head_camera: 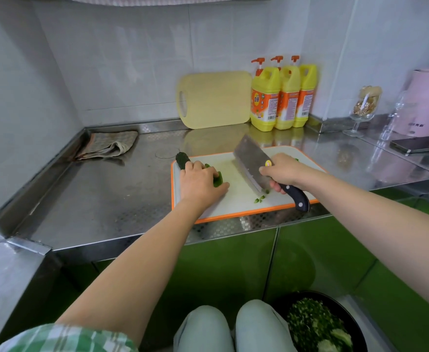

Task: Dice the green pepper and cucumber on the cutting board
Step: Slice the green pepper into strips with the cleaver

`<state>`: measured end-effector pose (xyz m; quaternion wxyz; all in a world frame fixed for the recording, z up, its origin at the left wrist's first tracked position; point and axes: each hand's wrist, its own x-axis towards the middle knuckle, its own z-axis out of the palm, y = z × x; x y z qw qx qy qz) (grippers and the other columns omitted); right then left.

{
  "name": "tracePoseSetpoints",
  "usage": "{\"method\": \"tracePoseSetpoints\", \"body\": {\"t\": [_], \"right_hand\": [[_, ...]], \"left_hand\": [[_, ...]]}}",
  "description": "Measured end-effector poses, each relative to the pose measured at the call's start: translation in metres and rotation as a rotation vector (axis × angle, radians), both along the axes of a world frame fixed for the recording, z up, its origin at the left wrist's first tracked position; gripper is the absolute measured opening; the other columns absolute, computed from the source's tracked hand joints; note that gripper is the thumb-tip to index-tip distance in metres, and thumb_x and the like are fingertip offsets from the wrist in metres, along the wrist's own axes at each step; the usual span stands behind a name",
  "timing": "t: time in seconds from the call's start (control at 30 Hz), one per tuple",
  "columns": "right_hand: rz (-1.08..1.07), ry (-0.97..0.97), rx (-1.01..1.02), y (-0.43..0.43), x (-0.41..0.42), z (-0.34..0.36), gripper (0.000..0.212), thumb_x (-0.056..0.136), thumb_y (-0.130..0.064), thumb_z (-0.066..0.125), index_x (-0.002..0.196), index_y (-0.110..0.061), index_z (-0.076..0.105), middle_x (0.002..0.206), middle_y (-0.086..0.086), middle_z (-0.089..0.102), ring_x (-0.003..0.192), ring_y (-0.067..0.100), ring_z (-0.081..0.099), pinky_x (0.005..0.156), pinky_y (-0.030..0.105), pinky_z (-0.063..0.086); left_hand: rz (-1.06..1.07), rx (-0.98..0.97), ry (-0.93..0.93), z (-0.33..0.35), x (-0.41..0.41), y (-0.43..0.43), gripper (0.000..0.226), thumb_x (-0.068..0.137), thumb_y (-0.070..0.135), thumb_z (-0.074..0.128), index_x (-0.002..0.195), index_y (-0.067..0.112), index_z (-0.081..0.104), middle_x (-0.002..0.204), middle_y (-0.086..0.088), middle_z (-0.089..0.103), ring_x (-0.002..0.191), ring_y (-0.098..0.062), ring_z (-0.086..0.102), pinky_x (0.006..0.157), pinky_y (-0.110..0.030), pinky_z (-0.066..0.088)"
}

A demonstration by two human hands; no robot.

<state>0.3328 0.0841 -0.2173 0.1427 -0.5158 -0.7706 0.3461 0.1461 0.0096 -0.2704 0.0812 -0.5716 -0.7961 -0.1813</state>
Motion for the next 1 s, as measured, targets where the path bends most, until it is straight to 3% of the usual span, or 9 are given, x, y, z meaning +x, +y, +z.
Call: {"method": "tracePoseSetpoints", "body": {"t": [0.1,0.27,0.4,0.6,0.7,0.87,1.0], "right_hand": [[0.122,-0.012,-0.065,-0.008,0.004,0.009,0.026,0.1,-0.02,0.05,0.077,-0.007,0.048,0.056,0.007,0.052,0.035,0.01,0.047,0.037,0.019,0.039],[0.187,-0.096,-0.075,-0.019,0.01,-0.002,0.027,0.099,-0.021,0.052,0.078,-0.004,0.051,0.056,0.008,0.054,0.034,0.011,0.049,0.037,0.019,0.041],[0.146,-0.064,-0.067,-0.015,0.016,-0.014,0.026,0.099,-0.019,0.051,0.076,-0.006,0.05,0.058,0.008,0.056,0.04,0.014,0.051,0.038,0.021,0.042],[-0.067,-0.046,-0.013,0.013,0.032,-0.015,0.032,0.1,-0.017,0.048,0.072,-0.001,0.052,0.056,0.011,0.055,0.047,0.021,0.051,0.045,0.026,0.043],[-0.114,-0.024,0.028,0.019,0.025,-0.016,0.035,0.098,-0.014,0.047,0.067,0.0,0.054,0.054,0.015,0.056,0.052,0.027,0.053,0.054,0.031,0.046],[0.051,-0.009,-0.066,0.004,0.002,-0.01,0.03,0.099,-0.019,0.051,0.073,-0.005,0.05,0.058,0.01,0.055,0.047,0.018,0.051,0.043,0.024,0.043],[-0.045,-0.037,-0.072,0.018,0.013,-0.012,0.029,0.099,-0.016,0.051,0.074,-0.002,0.05,0.059,0.011,0.054,0.049,0.02,0.049,0.046,0.027,0.043]], "left_hand": [[0.01,0.011,0.006,0.0,0.003,0.001,0.041,0.089,0.055,0.053,0.116,0.026,0.065,0.119,-0.008,0.053,0.114,-0.029,0.04,0.095,-0.036,0.032],[0.034,0.051,-0.006,-0.001,0.006,0.0,0.033,0.091,0.044,0.052,0.113,0.024,0.067,0.119,-0.009,0.056,0.112,-0.03,0.041,0.094,-0.036,0.036],[0.045,0.041,-0.033,-0.003,0.009,-0.005,0.042,0.089,0.047,0.055,0.123,0.023,0.062,0.125,-0.01,0.052,0.116,-0.031,0.039,0.097,-0.036,0.033],[0.067,0.033,-0.045,-0.002,0.009,-0.009,0.072,0.079,0.054,0.061,0.141,0.024,0.04,0.13,-0.01,0.045,0.124,-0.03,0.033,0.105,-0.036,0.027],[0.076,0.014,-0.048,-0.001,0.006,-0.008,0.07,0.077,0.057,0.061,0.137,0.025,0.044,0.129,-0.009,0.045,0.124,-0.029,0.032,0.105,-0.036,0.026],[0.061,-0.01,-0.017,0.0,0.005,-0.006,0.067,0.078,0.061,0.059,0.135,0.026,0.048,0.129,-0.009,0.044,0.122,-0.03,0.032,0.105,-0.038,0.026],[0.056,-0.005,-0.016,0.001,0.004,-0.006,0.067,0.079,0.059,0.059,0.135,0.026,0.048,0.129,-0.009,0.044,0.123,-0.03,0.031,0.106,-0.037,0.025]]}}
